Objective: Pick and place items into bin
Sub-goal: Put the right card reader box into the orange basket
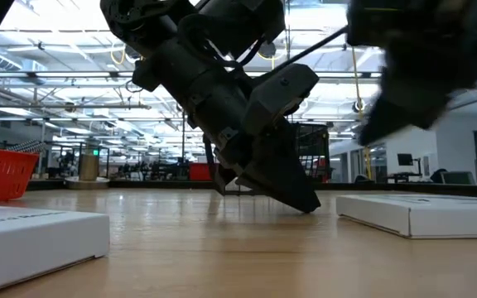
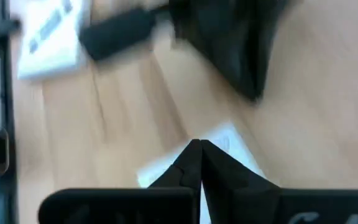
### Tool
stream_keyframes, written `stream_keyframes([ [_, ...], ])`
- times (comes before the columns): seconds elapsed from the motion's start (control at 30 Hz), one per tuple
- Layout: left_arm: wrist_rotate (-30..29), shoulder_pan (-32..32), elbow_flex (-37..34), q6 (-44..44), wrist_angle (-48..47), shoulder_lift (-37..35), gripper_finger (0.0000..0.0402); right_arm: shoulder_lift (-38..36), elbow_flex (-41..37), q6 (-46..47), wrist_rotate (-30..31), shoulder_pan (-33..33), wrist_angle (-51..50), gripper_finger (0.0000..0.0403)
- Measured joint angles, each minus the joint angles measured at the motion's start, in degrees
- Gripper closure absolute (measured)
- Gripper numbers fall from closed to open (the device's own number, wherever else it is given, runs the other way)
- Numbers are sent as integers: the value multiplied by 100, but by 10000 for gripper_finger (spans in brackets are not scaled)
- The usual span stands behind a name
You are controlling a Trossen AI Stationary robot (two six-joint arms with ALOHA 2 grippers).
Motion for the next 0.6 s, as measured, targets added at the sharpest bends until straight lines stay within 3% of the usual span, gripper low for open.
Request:
stream_keyframes([
  [0.23, 60, 6, -4, -11, 53, -6, 397, 68, -9, 832, -559, 69, -1111, 403],
  [0.6, 120, 4, -22, -11, -103, -228, 379, 504, 11, 318, -547, -579, -979, 403],
])
